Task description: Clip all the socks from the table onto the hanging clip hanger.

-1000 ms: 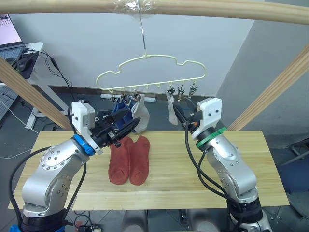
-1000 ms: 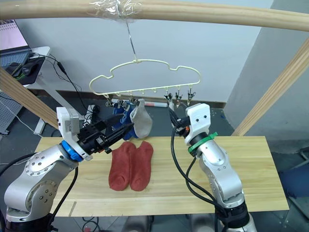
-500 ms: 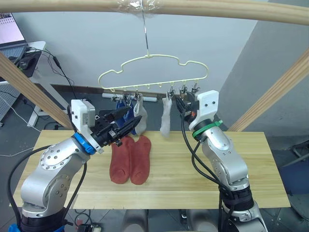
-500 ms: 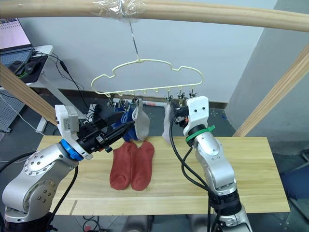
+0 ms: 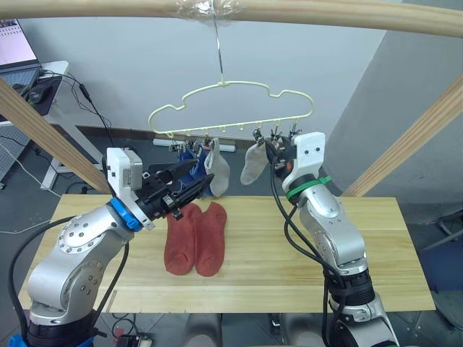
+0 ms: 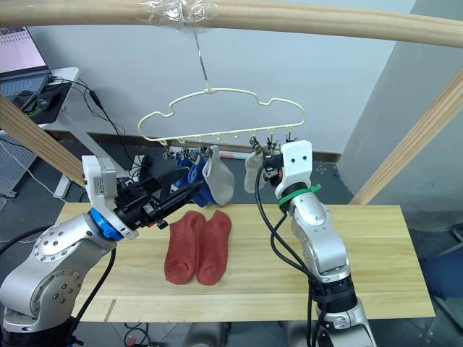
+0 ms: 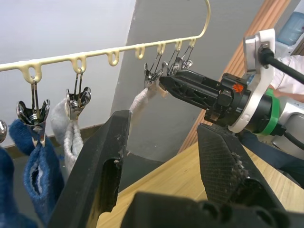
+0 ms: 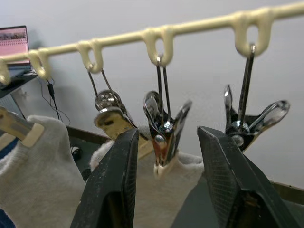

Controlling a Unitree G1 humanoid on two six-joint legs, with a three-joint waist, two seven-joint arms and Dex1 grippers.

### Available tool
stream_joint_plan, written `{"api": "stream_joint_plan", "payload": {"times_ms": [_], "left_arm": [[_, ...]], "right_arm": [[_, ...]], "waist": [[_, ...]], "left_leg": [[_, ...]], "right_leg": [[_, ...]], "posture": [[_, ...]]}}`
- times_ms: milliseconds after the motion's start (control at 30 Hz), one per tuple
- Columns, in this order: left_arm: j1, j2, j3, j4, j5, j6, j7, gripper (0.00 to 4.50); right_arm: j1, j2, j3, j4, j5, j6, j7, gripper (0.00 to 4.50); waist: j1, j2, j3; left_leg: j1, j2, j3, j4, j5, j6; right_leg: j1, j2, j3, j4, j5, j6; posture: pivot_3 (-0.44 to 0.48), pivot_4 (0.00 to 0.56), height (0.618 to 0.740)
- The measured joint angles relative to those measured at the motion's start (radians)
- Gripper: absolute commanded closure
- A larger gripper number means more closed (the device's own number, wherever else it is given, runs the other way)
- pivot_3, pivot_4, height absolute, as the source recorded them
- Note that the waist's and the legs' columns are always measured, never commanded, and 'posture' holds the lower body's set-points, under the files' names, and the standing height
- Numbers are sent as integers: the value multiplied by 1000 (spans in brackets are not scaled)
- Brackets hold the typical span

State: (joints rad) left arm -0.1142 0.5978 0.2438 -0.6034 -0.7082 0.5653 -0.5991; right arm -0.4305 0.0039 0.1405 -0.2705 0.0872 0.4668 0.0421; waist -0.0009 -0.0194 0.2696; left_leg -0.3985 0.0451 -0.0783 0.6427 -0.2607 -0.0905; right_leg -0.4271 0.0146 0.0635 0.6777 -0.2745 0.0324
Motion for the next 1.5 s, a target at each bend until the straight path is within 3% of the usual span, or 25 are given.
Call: {"api": "stream_joint_plan", "payload": {"times_ms": [1167,1367,1500], "left_arm": [[8,-5,-3,-64,-43,0,19,2003],[19,-5,-10,-65,-43,0,20,2003],[19,-9,-16,-65,-42,0,24,2003]], "right_arm": [[-61,42,20,62,-7,-49,26,2479],[-63,48,10,62,-4,-49,25,3997],[-63,49,-6,62,8,-47,26,4496]], "waist": [[1,0,0],[1,0,0],[2,0,0]], "left_leg": [[0,0,0,0,0,0],[0,0,0,0,0,0],[0,0,0,0,0,0]], "right_leg": [[0,0,0,0,0,0],[0,0,0,0,0,0],[0,0,0,0,0,0]], "posture": [[179,256,740],[175,260,740],[176,266,740]]}}
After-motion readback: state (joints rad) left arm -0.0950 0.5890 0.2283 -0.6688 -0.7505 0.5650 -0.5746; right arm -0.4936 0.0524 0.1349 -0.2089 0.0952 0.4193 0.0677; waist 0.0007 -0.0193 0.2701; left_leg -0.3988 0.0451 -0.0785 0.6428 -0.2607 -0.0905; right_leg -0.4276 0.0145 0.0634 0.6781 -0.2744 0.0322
